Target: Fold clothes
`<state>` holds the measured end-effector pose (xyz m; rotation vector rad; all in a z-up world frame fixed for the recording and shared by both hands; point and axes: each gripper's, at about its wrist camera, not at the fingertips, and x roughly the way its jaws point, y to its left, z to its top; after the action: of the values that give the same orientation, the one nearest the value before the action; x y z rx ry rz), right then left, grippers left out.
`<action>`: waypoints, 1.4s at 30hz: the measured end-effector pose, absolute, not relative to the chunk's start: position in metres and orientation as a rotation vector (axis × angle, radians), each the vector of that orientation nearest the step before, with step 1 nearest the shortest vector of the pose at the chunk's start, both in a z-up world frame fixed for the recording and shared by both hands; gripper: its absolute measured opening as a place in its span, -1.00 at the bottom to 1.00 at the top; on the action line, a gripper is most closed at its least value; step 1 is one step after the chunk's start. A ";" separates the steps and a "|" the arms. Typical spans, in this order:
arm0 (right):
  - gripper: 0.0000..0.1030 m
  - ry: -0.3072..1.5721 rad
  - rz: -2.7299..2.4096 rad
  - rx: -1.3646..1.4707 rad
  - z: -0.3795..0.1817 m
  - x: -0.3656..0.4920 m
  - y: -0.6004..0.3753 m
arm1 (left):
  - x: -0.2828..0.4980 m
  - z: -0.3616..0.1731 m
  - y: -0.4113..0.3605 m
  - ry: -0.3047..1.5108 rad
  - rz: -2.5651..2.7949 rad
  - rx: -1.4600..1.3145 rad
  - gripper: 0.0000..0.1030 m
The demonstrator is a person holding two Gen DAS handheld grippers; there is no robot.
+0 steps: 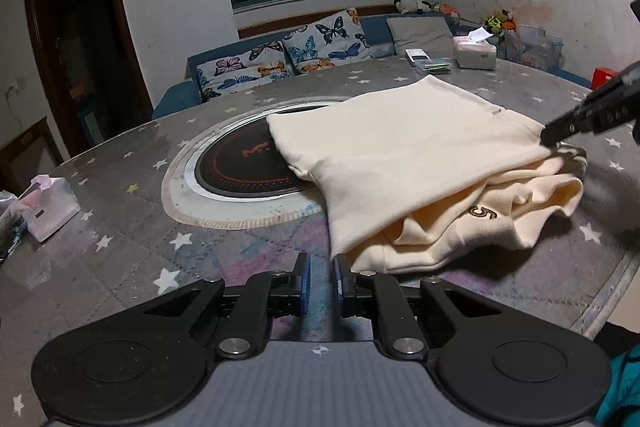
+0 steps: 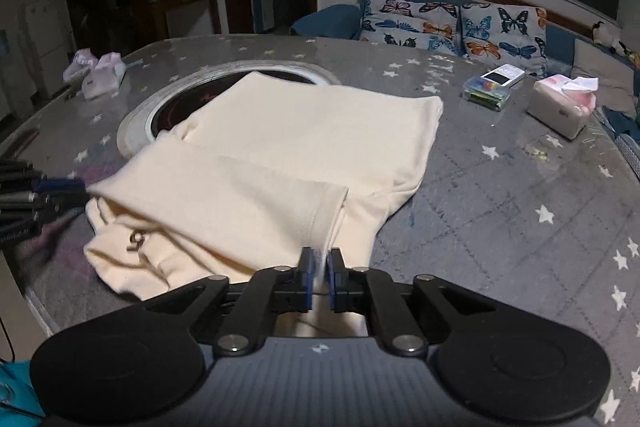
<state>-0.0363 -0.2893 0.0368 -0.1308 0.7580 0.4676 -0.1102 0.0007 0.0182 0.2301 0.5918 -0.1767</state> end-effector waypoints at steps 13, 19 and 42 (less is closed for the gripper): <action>-0.77 0.689 0.509 -0.109 0.047 -0.009 -0.281 | -0.068 0.052 -0.010 0.529 -0.259 0.130 -0.66; -0.76 0.703 0.518 -0.115 0.034 0.006 -0.272 | -0.025 0.040 -0.038 0.547 -0.325 0.143 -0.66; -0.68 0.706 0.636 -0.199 0.035 -0.036 -0.257 | -0.078 0.025 -0.064 0.531 -0.414 0.284 -0.55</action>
<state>-0.0359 -0.2575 0.0345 -0.1993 0.7062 0.6362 -0.0775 -0.0635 0.0252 0.2838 0.5308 -0.4143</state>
